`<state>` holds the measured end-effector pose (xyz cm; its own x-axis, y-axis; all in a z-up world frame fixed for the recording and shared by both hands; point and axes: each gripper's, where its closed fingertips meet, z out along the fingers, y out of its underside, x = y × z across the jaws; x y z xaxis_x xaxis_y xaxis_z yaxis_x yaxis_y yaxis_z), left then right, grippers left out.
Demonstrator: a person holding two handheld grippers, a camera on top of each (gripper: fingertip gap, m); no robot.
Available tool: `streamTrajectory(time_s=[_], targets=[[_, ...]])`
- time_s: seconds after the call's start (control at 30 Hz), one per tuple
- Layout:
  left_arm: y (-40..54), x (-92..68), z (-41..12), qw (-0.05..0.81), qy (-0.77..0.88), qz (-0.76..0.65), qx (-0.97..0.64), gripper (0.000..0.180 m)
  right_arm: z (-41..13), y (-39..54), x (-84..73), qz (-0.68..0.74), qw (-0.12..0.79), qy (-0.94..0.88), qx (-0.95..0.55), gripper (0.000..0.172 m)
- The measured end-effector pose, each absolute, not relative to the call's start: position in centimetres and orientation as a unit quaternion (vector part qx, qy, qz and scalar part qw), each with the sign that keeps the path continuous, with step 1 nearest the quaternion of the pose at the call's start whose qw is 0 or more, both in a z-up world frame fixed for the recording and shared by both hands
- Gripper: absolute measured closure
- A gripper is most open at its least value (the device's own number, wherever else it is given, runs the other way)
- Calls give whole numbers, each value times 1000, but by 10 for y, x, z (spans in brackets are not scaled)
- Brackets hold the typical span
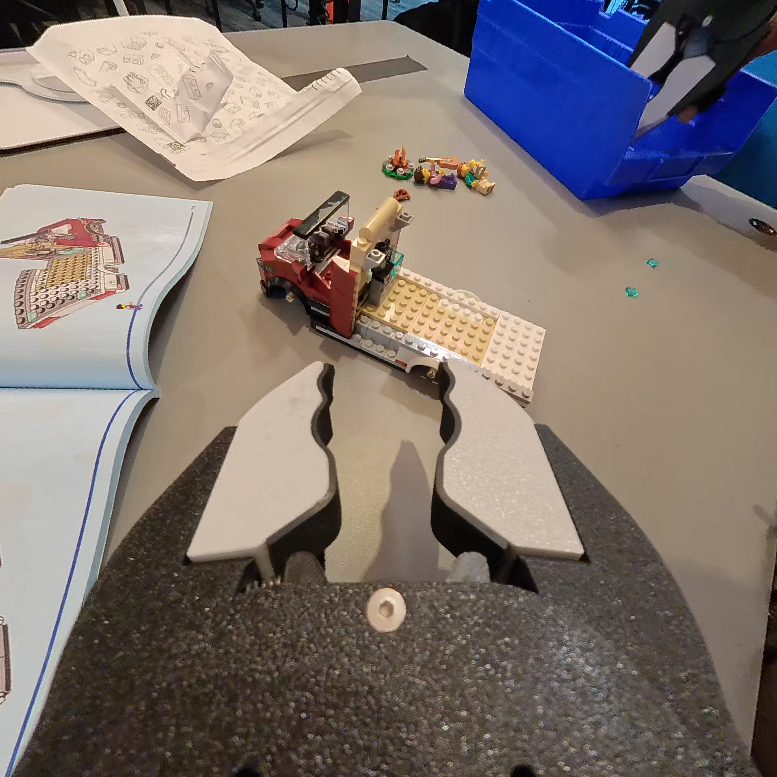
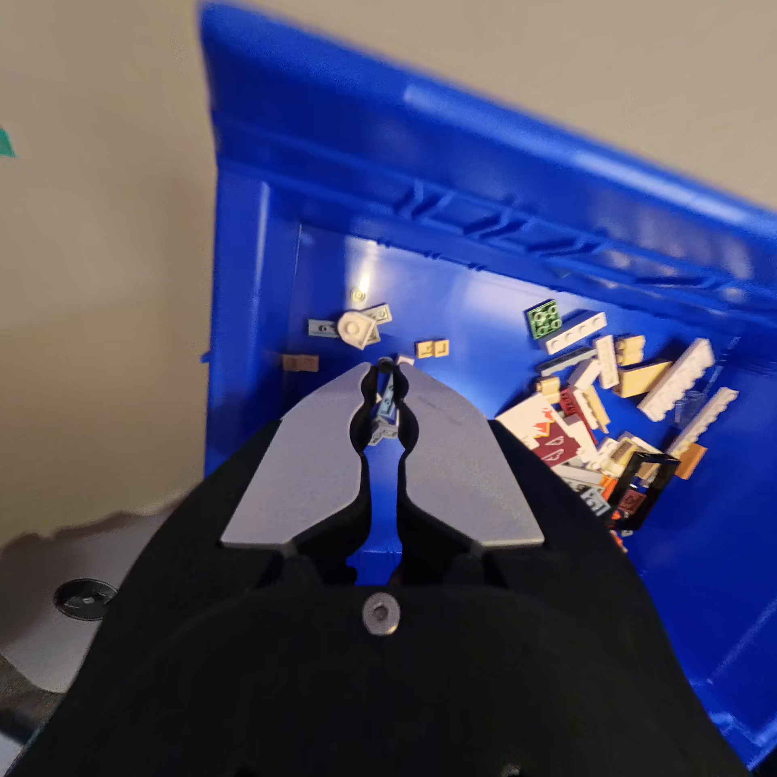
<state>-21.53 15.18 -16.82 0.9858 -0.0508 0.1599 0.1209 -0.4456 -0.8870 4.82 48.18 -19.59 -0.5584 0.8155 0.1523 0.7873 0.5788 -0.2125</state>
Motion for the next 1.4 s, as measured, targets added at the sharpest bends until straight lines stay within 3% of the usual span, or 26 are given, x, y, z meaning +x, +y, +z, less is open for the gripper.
streamTrajectory(time_s=[0.23,0.53,0.93,1.4], targets=[[152,-214,-169,524,-18,-81,-848,131,-150,414,31,109,158,-893,-406,165],[150,-213,-169,524,-16,-79,-848,131,-192,320,40,110,99,-934,-324,165],[148,-212,-171,517,-14,-84,-852,131,-223,310,47,121,69,-927,-348,165],[148,-215,-170,520,-29,-98,-848,131,-192,317,52,167,100,-915,-354,155]])
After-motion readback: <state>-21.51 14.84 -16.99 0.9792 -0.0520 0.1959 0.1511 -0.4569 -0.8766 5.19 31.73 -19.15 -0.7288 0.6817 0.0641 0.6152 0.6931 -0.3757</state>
